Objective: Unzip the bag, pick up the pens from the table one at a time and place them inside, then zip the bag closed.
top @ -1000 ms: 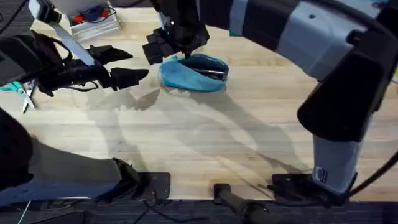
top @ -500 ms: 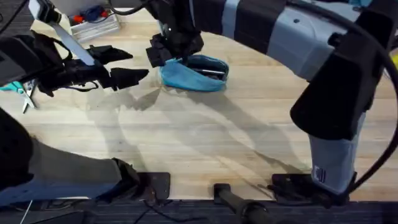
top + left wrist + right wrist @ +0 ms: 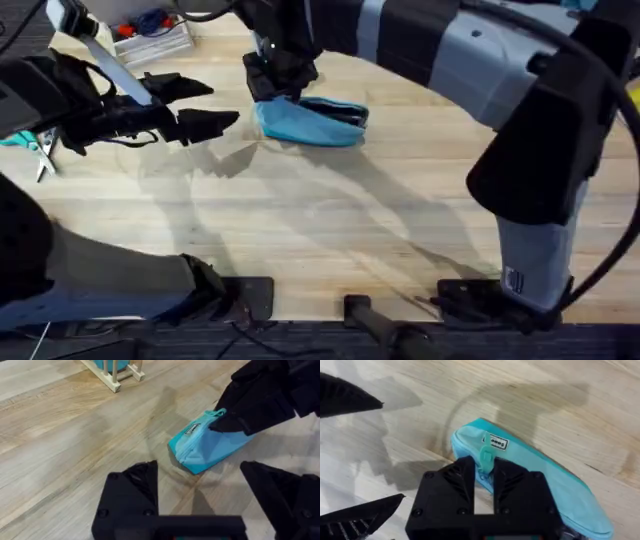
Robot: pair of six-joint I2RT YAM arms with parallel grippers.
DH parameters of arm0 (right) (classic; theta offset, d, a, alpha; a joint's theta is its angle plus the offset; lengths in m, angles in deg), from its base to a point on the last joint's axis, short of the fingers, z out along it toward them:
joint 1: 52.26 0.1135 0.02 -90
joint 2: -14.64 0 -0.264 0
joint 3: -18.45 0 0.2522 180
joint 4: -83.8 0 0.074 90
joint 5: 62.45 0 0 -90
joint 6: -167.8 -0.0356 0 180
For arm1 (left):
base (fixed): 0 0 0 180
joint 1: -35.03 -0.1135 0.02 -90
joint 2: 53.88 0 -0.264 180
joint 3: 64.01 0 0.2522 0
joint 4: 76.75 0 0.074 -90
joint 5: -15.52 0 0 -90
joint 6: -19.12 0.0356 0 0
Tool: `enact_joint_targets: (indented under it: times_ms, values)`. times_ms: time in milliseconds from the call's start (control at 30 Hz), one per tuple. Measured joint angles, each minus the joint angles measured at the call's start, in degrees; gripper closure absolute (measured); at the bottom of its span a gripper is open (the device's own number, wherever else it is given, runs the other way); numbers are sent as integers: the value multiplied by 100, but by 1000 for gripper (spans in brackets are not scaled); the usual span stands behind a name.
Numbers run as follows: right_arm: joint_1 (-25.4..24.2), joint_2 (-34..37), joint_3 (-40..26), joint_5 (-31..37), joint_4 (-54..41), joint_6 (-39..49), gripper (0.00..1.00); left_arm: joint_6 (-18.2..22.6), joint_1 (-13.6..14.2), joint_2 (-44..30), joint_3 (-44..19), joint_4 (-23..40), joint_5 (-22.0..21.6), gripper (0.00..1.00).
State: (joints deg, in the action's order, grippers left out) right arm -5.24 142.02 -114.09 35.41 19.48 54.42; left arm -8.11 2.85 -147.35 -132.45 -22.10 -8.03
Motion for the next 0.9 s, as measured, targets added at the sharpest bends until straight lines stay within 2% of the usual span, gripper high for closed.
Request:
enact_joint_targets:
  times_ms: [133,267,733,900]
  values:
    - [0,0,0,0,24,1,851,0,0,0,0,0,0,7]
    - [0,11,0,7,38,3,962,-1,0,0,0,0,0,7]
    - [0,15,0,9,56,10,970,-1,0,0,0,-1,0,7]
    - [0,15,0,9,56,294,972,-2,0,0,0,-1,0,7]
